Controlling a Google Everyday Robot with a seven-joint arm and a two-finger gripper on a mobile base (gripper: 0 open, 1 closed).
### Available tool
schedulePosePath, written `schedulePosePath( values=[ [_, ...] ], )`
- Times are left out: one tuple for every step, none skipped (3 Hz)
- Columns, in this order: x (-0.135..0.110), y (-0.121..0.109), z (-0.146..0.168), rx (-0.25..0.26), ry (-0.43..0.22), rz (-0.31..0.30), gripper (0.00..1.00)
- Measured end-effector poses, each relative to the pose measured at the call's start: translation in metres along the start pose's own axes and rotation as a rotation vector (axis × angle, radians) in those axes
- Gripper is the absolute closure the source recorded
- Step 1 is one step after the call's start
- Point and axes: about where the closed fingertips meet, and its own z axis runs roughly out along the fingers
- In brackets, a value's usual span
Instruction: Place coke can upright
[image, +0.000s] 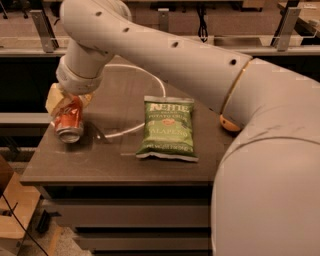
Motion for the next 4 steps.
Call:
schedulePosePath(
  values=[
    [-0.012,-0.004,-0.015,-0.136,-0.139,-0.054,1.00],
    [-0.018,-0.009,-0.036,-0.188,-0.278,-0.154,1.00],
    [-0.021,-0.013,-0.062,-0.125,-0.382,-0.297,1.00],
    [-0.022,-0.014,-0.062,-0.113,-0.384,-0.331,1.00]
  ],
)
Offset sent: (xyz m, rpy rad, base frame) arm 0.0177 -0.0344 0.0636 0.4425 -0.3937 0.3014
